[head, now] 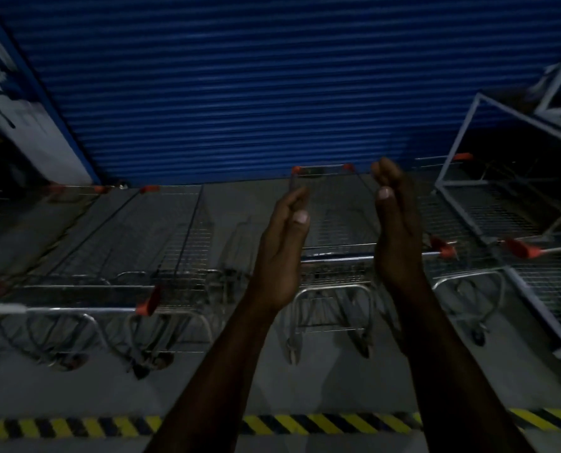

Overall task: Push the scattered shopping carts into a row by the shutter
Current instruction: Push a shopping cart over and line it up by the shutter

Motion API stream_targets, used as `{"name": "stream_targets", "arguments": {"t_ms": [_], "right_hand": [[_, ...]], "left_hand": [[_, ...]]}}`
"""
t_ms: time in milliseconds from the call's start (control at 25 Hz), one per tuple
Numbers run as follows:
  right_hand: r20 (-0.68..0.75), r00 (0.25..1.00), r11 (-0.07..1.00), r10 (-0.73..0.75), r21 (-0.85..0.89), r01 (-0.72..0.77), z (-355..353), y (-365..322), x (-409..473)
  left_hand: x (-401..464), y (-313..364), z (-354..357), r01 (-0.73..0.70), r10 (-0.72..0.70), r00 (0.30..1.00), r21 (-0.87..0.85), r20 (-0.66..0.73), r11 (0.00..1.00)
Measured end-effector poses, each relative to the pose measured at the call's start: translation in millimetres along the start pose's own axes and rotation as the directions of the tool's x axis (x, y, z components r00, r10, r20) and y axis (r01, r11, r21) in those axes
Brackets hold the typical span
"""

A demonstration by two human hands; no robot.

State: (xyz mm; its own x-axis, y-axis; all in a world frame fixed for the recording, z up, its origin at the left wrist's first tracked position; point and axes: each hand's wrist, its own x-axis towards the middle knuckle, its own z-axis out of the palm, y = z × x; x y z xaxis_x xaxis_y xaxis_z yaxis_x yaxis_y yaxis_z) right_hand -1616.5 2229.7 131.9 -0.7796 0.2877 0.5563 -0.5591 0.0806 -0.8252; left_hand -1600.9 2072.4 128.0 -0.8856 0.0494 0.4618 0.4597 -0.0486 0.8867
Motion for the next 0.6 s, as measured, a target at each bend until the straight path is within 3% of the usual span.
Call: {"name": "stream_targets", "arguments": {"t_ms": [160, 440, 520, 600], "right_hand": [[0.004, 1.000, 0.996, 0.017, -0.088, -0.017, -52, 45, 41], [-0.030, 0.993, 0.985, 0.115, -0.126, -0.118, -96, 92, 79], [-0.035, 0.988, 0.978, 0.153, -0.137, -0.156, -99, 114, 87], [-0.027, 0.972, 0.917, 0.233, -0.327, -0.228, -102, 153, 91]], "left_hand": [[33, -53, 57, 0.098, -0.099, 0.995, 0.051, 0.020, 0.994], [81, -93, 106, 0.081, -0.080, 0.996, -0.009, 0.030, 0.997], [92, -116, 113, 0.190, -0.195, 0.979, 0.079, 0.064, 0.979], [92, -155, 116, 0.280, -0.332, 0.937, 0.327, 0.113, 0.903]]}}
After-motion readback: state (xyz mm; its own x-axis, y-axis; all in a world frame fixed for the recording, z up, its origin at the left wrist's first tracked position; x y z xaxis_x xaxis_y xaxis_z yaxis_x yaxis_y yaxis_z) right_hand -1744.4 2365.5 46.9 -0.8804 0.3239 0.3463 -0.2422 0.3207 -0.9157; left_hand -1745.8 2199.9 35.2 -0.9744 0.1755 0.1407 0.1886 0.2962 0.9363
